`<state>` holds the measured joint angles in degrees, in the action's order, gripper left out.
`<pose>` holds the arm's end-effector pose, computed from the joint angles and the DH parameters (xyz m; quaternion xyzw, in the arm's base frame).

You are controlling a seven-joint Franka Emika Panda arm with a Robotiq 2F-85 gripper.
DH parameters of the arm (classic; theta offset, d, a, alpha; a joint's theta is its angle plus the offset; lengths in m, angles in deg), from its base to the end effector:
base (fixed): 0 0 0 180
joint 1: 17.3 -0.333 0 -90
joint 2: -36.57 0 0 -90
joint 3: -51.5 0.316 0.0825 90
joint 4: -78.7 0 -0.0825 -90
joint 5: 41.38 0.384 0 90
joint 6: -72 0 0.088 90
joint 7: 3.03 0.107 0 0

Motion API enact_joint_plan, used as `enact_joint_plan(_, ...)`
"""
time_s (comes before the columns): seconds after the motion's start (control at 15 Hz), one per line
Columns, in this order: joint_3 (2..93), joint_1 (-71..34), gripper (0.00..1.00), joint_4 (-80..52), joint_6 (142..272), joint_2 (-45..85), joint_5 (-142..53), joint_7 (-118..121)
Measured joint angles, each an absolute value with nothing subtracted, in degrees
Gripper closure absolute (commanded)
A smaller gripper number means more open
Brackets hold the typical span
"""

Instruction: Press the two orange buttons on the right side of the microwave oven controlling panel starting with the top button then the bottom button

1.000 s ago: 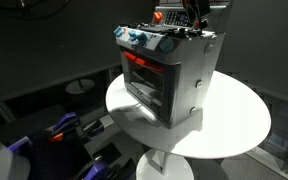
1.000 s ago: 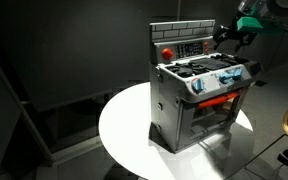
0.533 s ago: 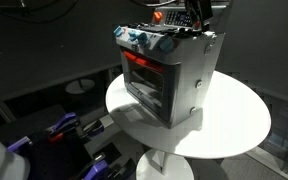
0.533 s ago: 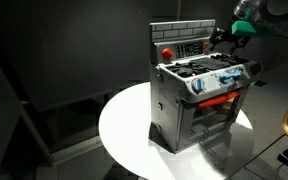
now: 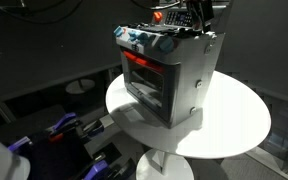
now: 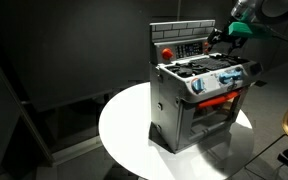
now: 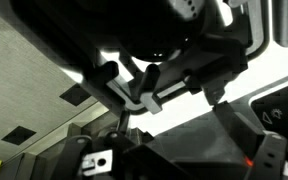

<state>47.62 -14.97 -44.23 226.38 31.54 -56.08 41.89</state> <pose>0.5866 -0.0548 0.4119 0.9141 -0.3259 0.2412 0.0033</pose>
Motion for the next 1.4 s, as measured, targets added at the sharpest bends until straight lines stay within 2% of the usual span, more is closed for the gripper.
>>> enact_joint_plan(0.93, 47.4, -15.2, 0.0, -42.6, 226.4, 29.8, -55.1, 41.7)
enact_joint_plan(1.4, 47.7, -15.2, 0.0, -42.6, 222.0, 31.9, -45.2, 32.0)
